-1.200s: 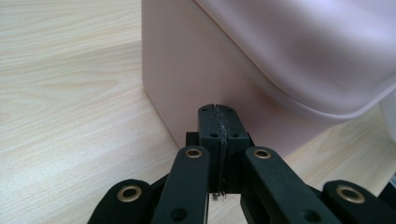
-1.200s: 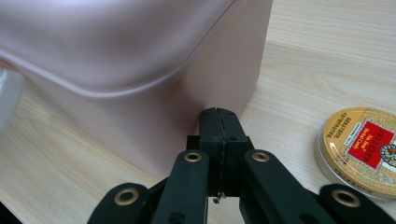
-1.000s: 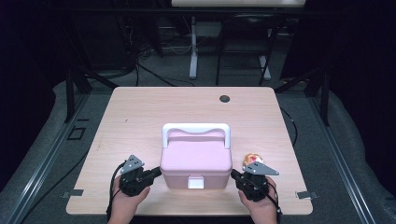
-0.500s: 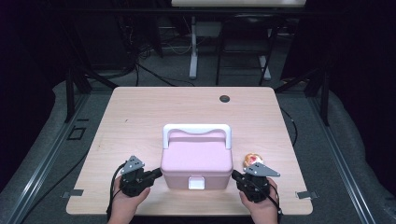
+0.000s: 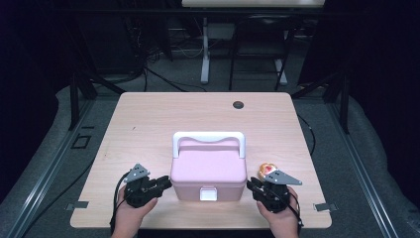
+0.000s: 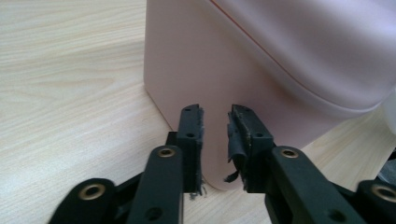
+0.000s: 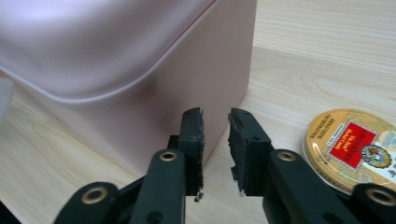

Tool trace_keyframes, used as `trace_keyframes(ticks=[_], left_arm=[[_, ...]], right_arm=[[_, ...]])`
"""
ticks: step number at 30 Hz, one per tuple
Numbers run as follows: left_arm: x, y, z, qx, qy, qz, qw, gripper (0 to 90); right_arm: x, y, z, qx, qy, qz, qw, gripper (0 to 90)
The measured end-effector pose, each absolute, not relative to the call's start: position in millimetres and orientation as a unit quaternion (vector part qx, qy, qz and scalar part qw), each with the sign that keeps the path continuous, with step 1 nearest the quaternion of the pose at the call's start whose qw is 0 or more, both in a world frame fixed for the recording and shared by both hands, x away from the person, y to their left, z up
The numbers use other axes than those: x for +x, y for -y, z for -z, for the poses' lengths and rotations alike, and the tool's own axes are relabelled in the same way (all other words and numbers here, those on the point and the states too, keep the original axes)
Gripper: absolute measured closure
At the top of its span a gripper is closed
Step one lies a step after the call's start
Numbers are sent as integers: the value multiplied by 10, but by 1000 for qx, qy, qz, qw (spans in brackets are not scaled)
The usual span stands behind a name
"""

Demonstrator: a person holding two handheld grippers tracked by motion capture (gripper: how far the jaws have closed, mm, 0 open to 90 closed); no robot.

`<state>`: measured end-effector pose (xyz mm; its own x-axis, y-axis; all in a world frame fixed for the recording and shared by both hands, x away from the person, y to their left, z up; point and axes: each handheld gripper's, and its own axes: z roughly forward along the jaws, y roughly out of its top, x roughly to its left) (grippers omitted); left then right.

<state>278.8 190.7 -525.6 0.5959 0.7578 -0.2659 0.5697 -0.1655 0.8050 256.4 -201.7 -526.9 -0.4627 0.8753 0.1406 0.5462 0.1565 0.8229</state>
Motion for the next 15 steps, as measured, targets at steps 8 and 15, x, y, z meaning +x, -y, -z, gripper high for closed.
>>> trace_keyframes(ticks=[8, 15], left_arm=[[2845, -1976, 5116, 750, -442, -98, 482, 566], [2902, -2029, 4950, 765, -421, -108, 475, 476]], right_arm=[[2604, 2076, 5126, 481, -743, -433, 172, 688], [2646, 2091, 5022, 466, -759, -421, 171, 573]])
